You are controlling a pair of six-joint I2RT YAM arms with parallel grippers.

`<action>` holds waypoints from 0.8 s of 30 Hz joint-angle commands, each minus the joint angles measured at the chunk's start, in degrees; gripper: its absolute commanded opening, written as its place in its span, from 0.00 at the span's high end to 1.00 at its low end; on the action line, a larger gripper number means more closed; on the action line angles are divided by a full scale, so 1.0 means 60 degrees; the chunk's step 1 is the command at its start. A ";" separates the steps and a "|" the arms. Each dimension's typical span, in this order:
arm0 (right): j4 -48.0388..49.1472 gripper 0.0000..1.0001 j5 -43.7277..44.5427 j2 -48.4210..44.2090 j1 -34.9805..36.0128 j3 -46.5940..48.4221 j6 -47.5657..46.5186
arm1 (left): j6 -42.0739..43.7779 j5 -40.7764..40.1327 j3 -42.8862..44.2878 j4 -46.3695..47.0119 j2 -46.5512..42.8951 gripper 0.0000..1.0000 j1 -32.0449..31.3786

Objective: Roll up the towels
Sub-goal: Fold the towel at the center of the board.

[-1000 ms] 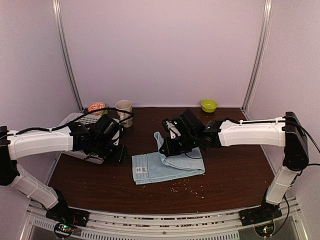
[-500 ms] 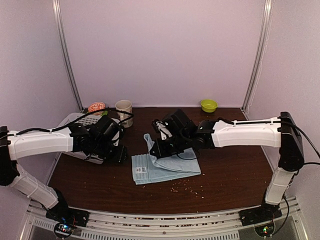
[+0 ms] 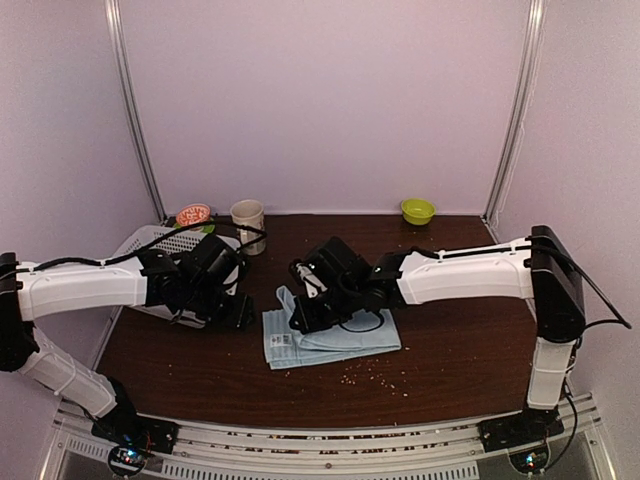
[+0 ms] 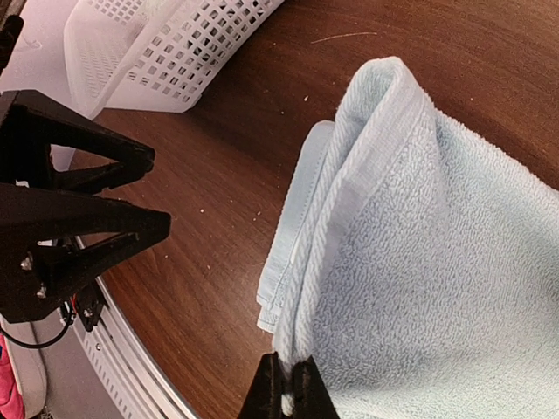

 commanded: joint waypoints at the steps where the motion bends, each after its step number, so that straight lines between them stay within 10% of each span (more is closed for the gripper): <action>1: -0.0027 1.00 -0.0128 0.0195 0.0139 0.0488 0.0070 | -0.0090 -0.0091 -0.0079 0.0298 -0.0080 0.56 0.0026; 17: -0.0085 1.00 -0.0161 0.0507 0.0295 0.0724 0.0012 | -0.0147 0.0500 -0.0342 0.0849 0.0489 0.58 0.0024; 24: -0.0069 1.00 -0.0256 0.0585 0.0294 0.0717 0.0044 | -0.0346 0.0848 -0.0283 0.1401 0.1557 0.75 0.0023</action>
